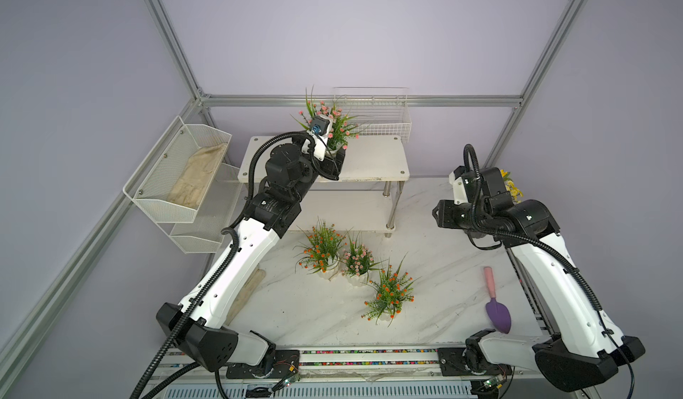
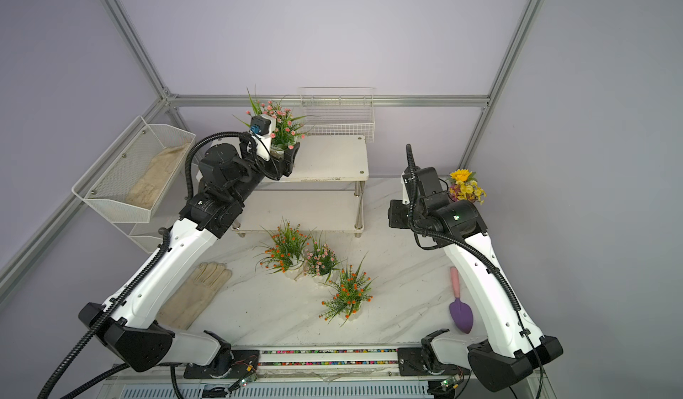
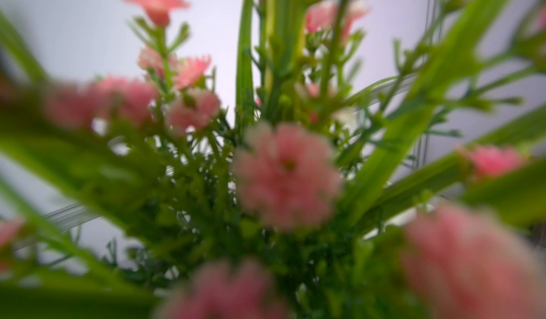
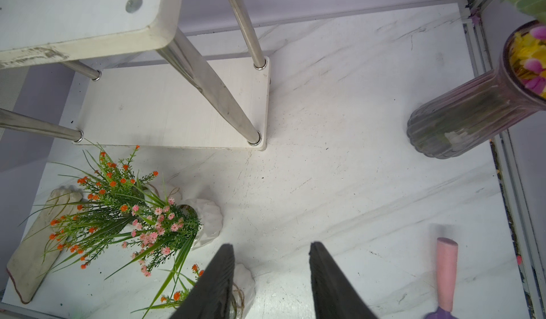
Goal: Place the baby's breath potted plants on the rack by color
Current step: Place the baby's breath potted plant on the rack.
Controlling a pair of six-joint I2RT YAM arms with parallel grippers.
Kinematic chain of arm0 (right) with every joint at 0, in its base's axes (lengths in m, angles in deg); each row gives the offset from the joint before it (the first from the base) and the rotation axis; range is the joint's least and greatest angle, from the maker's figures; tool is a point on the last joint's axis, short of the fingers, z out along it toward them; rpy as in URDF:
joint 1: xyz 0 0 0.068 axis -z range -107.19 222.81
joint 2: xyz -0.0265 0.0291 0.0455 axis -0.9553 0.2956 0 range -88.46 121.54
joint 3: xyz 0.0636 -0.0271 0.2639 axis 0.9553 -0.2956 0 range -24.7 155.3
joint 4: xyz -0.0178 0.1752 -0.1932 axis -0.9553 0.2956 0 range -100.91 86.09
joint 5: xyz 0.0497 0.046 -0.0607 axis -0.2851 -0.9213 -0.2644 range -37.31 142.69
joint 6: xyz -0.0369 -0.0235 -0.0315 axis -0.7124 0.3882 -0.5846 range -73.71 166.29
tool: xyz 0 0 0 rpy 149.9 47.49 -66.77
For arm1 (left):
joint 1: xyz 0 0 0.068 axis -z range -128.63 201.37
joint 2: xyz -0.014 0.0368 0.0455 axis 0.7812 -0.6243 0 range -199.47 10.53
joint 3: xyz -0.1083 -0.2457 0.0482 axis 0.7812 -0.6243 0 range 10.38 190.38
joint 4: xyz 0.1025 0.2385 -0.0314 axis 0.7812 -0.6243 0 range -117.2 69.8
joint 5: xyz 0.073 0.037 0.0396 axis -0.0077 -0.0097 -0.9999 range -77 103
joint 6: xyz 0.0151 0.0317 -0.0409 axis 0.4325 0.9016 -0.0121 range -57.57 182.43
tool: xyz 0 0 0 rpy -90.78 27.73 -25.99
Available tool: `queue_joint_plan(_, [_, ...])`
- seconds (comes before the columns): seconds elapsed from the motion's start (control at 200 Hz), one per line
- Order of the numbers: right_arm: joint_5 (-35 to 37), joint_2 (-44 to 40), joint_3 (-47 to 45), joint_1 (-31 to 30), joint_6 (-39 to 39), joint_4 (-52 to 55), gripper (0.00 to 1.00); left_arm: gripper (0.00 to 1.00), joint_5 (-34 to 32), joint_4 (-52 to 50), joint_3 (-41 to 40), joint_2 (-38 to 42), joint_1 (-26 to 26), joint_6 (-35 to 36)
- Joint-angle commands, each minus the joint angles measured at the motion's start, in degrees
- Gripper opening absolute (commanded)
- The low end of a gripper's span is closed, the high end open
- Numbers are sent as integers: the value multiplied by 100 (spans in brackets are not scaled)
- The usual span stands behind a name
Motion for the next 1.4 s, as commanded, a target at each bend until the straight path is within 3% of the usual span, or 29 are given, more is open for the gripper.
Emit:
queue_joint_plan(0.0, [-36, -135, -66, 14, 2, -87, 45, 0, -177, 711, 552, -223, -310, 142])
queue_joint_plan(0.325, [-3, -240, -218, 22, 2, -78, 46, 0, -308, 683, 1151, -810, -1169, -178])
queue_joint_plan(0.55, [-12, -226, -263, 20, -19, -99, 46, 0, -569, 506, 1181, -689, -1720, -554])
queue_joint_plan(0.855, [-48, -175, -267, 20, -33, -112, 46, 0, 35, 319, 914, -489, -2540, -1488])
queue_joint_plan(1.115, [-40, -153, -265, 14, -24, -110, 46, 0, 655, 153, 889, -537, -2757, -2068])
queue_joint_plan(1.395, [-40, -157, -268, 14, -42, -134, 46, 0, 1073, 103, 642, -599, -2758, -2209])
